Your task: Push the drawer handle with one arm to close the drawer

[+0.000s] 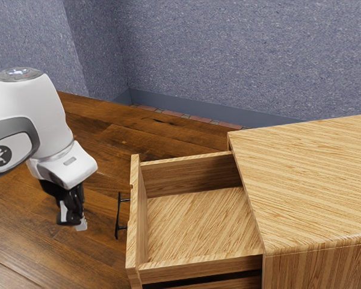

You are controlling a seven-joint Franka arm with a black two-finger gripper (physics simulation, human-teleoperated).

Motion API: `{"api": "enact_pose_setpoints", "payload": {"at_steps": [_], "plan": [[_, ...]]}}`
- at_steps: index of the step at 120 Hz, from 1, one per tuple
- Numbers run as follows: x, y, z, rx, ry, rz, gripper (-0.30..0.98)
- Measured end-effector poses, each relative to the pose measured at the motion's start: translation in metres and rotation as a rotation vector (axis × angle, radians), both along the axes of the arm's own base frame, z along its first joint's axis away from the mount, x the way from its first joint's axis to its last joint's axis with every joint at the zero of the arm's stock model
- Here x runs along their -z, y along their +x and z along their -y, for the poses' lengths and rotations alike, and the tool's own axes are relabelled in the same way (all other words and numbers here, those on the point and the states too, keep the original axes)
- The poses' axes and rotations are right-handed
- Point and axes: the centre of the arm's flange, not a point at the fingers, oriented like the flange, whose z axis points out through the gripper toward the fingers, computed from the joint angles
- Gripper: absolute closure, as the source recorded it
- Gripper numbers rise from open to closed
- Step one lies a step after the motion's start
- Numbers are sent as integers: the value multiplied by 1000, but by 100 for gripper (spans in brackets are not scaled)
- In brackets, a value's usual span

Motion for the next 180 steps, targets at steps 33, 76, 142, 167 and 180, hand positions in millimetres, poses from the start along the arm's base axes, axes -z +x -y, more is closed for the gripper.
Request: {"api": "enact_pose_setpoints", "payload": {"at_steps": [33, 76, 142, 167, 180], "plan": [[-2, 27, 30, 21, -7, 17, 79], [2, 65, 58, 7, -52, 20, 79], [-3, 116, 113, 3, -128, 42, 79], [-1, 128, 135, 15, -150, 43, 79], [-1, 133, 146, 21, -163, 45, 78]]}}
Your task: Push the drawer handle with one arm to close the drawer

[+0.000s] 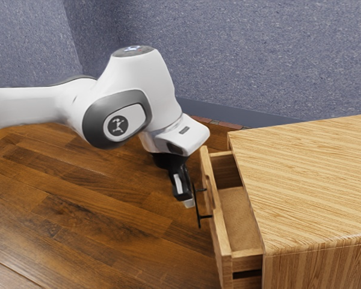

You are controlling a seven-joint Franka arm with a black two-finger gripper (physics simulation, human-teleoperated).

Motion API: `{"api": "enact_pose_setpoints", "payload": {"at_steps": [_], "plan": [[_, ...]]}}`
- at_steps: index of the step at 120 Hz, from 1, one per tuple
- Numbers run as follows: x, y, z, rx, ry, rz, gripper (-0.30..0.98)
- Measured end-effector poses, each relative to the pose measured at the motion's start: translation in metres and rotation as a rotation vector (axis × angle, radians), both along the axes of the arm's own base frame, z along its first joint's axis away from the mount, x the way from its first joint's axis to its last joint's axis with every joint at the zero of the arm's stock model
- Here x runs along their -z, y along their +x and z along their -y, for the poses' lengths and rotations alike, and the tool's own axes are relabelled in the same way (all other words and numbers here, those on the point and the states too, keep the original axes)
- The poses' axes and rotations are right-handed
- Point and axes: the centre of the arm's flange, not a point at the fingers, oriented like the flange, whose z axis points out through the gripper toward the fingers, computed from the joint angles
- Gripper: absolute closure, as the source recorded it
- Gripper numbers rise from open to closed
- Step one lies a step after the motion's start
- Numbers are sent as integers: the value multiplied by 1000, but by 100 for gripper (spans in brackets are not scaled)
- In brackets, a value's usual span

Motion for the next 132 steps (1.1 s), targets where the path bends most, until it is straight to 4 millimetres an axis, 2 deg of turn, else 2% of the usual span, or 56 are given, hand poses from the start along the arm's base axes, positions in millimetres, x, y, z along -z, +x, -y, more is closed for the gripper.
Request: {"api": "enact_pose_setpoints", "payload": {"at_steps": [41, 76, 98, 108, 120, 132], "plan": [[2, 19, 19, -1, -39, 1, 79], [-1, 38, 44, 23, -76, 2, 79], [-1, 50, 31, -10, -76, 5, 79], [-4, 40, 15, -42, -47, 10, 79], [-40, 6, -4, -87, 22, 30, 79], [-87, 16, -46, -184, 44, 31, 76]]}}
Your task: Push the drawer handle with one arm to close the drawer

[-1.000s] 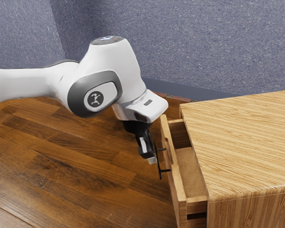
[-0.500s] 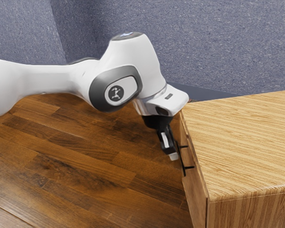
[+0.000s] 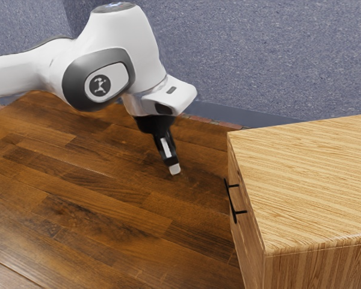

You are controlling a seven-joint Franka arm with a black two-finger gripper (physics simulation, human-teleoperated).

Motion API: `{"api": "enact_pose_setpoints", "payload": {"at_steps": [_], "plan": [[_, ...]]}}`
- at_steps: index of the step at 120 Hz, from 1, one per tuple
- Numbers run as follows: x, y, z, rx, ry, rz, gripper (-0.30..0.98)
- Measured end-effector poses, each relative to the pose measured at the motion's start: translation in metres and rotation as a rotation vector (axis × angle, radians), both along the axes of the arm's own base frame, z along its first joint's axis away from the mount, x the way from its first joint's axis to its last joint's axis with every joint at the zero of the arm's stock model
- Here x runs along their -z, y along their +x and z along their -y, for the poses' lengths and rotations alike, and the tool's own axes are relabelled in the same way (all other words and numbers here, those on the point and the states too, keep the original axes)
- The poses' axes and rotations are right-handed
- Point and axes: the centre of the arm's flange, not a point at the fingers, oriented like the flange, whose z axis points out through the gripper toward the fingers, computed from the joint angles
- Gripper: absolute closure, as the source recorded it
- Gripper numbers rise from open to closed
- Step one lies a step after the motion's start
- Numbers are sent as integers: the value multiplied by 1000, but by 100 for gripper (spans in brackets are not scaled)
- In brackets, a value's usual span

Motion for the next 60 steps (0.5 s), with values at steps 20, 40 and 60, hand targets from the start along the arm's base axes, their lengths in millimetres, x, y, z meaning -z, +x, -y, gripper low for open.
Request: {"api": "enact_pose_setpoints", "payload": {"at_steps": [20, 40, 60], "plan": [[-62, 43, -90, -182, 14, -4, 40], [-46, 71, -156, -332, 55, -77, 18], [-31, 82, -163, -381, 67, -96, 8]]}}
